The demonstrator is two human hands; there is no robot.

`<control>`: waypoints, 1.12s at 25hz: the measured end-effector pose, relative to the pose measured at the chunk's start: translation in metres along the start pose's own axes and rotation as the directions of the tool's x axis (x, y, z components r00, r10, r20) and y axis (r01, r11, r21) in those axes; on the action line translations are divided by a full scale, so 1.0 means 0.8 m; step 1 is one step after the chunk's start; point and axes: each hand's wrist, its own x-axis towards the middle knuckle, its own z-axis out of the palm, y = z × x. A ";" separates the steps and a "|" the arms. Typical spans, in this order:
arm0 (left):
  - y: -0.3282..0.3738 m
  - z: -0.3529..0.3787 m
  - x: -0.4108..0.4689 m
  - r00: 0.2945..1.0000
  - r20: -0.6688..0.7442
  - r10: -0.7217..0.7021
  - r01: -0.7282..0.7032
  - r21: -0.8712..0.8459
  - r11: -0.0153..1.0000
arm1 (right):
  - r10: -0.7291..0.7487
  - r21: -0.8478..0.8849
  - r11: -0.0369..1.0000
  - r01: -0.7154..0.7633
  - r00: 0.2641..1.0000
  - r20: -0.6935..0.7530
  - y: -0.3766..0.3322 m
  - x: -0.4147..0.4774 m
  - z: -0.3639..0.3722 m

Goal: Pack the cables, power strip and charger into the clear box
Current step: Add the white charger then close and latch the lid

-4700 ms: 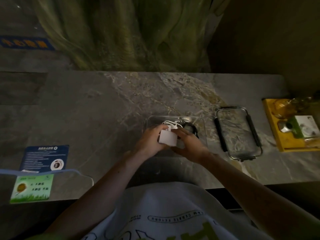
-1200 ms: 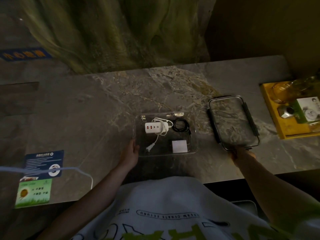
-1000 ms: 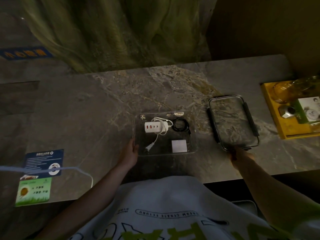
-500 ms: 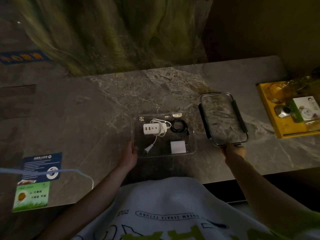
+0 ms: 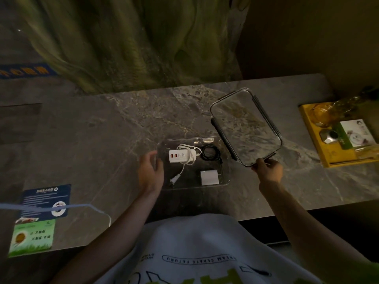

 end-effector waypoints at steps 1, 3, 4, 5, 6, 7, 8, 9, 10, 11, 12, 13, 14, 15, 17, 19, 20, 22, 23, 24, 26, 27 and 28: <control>0.019 -0.002 0.003 0.999 -0.022 0.034 -0.035 -0.053 0.998 | -0.046 -0.004 0.999 0.046 0.999 0.019 -0.008 -0.008 0.001; 0.058 -0.003 0.009 0.999 -0.001 0.054 -0.054 -0.153 0.987 | -0.145 -0.026 0.989 0.147 0.988 0.058 -0.021 -0.024 0.005; 0.076 -0.003 0.012 0.998 0.030 0.052 -0.046 -0.191 0.980 | -0.194 -0.036 0.980 0.198 0.978 0.082 -0.027 -0.031 0.008; 0.093 -0.001 0.017 0.996 0.075 0.047 -0.028 -0.231 0.973 | -0.241 -0.037 0.968 0.247 0.964 0.115 -0.032 -0.040 0.010; 0.107 0.000 0.021 0.991 0.133 0.029 0.008 -0.273 0.962 | -0.287 -0.027 0.955 0.294 0.946 0.148 -0.036 -0.046 0.013; 0.119 0.000 0.025 0.982 0.191 0.005 0.054 -0.307 0.950 | -0.327 -0.023 0.942 0.335 0.929 0.172 -0.040 -0.052 0.016; 0.127 -0.001 0.028 0.971 0.239 -0.021 0.100 -0.325 0.940 | -0.362 -0.020 0.928 0.373 0.911 0.197 -0.042 -0.057 0.018; 0.133 -0.003 0.030 0.962 0.268 -0.050 0.141 -0.336 0.931 | -0.392 -0.019 0.914 0.406 0.893 0.222 -0.046 -0.061 0.020; 0.137 -0.005 0.031 0.958 0.276 -0.081 0.177 -0.341 0.923 | -0.418 -0.014 0.901 0.434 0.875 0.243 -0.050 -0.066 0.021; 0.138 -0.008 0.032 0.957 0.270 -0.109 0.203 -0.350 0.914 | -0.444 -0.015 0.886 0.463 0.859 0.254 -0.054 -0.070 0.022; 0.137 -0.011 0.034 0.955 0.261 -0.142 0.233 -0.364 0.902 | -0.472 -0.023 0.869 0.494 0.843 0.257 -0.058 -0.075 0.023; 0.135 -0.013 0.037 0.947 0.263 -0.186 0.279 -0.377 0.883 | -0.498 -0.039 0.851 0.524 0.828 0.256 -0.061 -0.079 0.022; 0.134 -0.016 0.040 0.932 0.275 -0.237 0.334 -0.392 0.857 | -0.519 -0.052 0.835 0.548 0.815 0.256 -0.064 -0.082 0.021; 0.131 -0.019 0.044 0.915 0.288 -0.283 0.383 -0.400 0.832 | -0.543 -0.065 0.816 0.575 0.800 0.256 -0.065 -0.085 0.019; 0.124 -0.025 0.050 0.893 0.314 -0.323 0.430 -0.381 0.818 | -0.601 -0.077 0.766 0.638 0.754 0.265 -0.066 -0.089 0.017; 0.121 -0.032 0.050 0.874 0.349 -0.340 0.465 -0.394 0.793 | -0.646 -0.066 0.724 0.687 0.708 0.286 -0.066 -0.092 0.016; 0.120 -0.034 0.049 0.860 0.370 -0.351 0.492 -0.422 0.762 | -0.666 -0.062 0.705 0.707 0.689 0.287 -0.067 -0.093 0.016; 0.120 -0.038 0.050 0.833 0.409 -0.374 0.545 -0.487 0.683 | -0.697 -0.069 0.672 0.738 0.661 0.280 -0.067 -0.093 0.016; 0.118 -0.039 0.052 0.822 0.424 -0.381 0.565 -0.517 0.643 | -0.707 -0.071 0.659 0.749 0.649 0.280 -0.068 -0.093 0.016; 0.117 -0.041 0.053 0.814 0.434 -0.385 0.579 -0.552 0.601 | -0.712 -0.070 0.653 0.754 0.643 0.282 -0.068 -0.093 0.016; 0.115 -0.044 0.055 0.810 0.440 -0.388 0.586 -0.608 0.535 | -0.712 -0.058 0.655 0.753 0.642 0.284 -0.071 -0.095 0.015; 0.113 -0.044 0.056 0.812 0.441 -0.384 0.584 -0.621 0.522 | -0.711 -0.054 0.658 0.751 0.644 0.282 -0.072 -0.095 0.015; 0.113 -0.043 0.056 0.813 0.441 -0.381 0.582 -0.632 0.512 | -0.710 -0.048 0.661 0.749 0.645 0.282 -0.074 -0.096 0.015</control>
